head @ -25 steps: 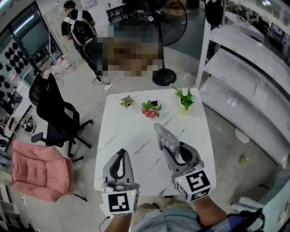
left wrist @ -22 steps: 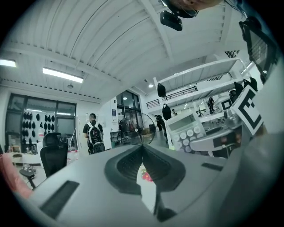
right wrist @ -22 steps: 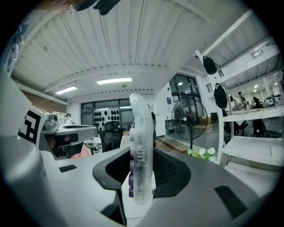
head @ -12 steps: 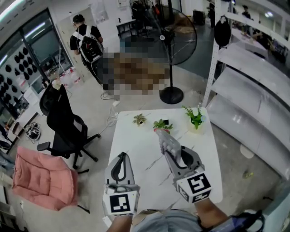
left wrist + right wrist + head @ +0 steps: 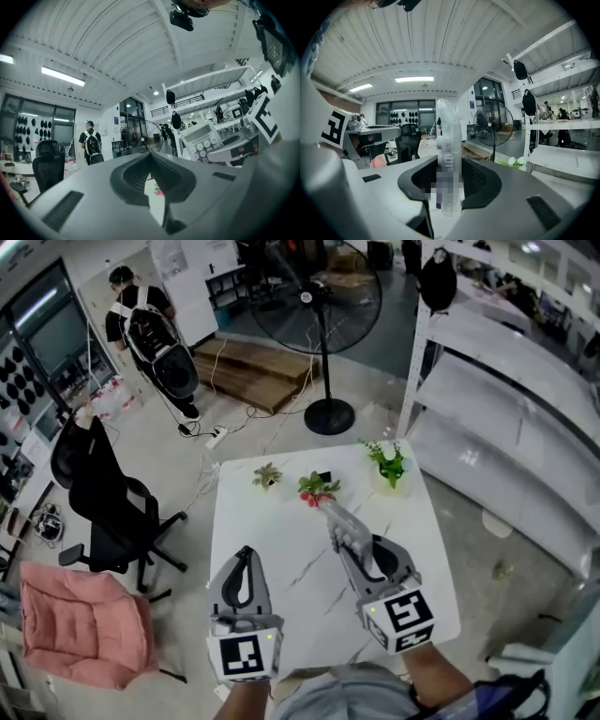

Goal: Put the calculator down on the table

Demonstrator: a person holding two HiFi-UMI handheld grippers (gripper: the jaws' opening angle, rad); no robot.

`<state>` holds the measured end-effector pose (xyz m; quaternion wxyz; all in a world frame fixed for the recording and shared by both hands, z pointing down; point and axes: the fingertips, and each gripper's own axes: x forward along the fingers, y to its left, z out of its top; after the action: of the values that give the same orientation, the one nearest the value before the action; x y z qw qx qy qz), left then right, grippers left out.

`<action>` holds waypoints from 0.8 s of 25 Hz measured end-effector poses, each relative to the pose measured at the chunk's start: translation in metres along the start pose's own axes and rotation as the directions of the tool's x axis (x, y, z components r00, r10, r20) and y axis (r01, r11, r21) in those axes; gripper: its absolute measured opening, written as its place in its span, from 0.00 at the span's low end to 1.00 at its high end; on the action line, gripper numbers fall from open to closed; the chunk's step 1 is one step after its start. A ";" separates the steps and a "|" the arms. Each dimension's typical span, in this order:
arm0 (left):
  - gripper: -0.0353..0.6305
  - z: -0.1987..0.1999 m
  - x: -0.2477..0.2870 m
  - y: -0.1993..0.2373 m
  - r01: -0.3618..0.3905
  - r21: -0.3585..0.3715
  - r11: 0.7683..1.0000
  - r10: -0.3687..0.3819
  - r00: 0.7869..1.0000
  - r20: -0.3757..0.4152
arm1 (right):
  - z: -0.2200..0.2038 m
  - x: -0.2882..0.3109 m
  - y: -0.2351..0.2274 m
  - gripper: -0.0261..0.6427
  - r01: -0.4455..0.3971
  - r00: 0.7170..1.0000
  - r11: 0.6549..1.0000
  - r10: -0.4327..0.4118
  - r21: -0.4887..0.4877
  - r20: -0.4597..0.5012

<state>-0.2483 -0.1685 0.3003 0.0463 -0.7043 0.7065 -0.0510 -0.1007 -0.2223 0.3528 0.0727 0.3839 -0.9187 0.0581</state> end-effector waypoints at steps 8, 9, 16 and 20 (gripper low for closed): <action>0.06 -0.028 0.016 -0.018 0.066 -0.025 0.998 -0.067 0.996 -0.061 | -0.047 -0.004 -0.021 0.25 0.067 0.993 0.997 -0.062 0.042 -0.100; 0.06 -0.031 0.017 -0.020 0.071 -0.026 0.997 -0.072 0.995 -0.067 | -0.054 -0.005 -0.023 0.25 0.073 0.991 0.996 -0.067 0.048 -0.113; 0.06 -0.053 0.026 -0.032 0.105 -0.029 0.994 -0.108 0.987 -0.123 | -0.105 -0.006 -0.033 0.25 0.111 0.973 0.989 -0.089 0.095 -0.214; 0.06 -0.066 0.029 -0.037 0.122 -0.031 0.992 -0.126 0.979 -0.161 | -0.127 -0.006 -0.035 0.25 0.126 0.962 0.985 -0.093 0.118 -0.258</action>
<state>-0.2209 -0.1972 0.3708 -0.0224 -0.7409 0.6632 -0.1037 -0.0603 -0.2219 0.4782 0.1657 0.4278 -0.8734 0.1635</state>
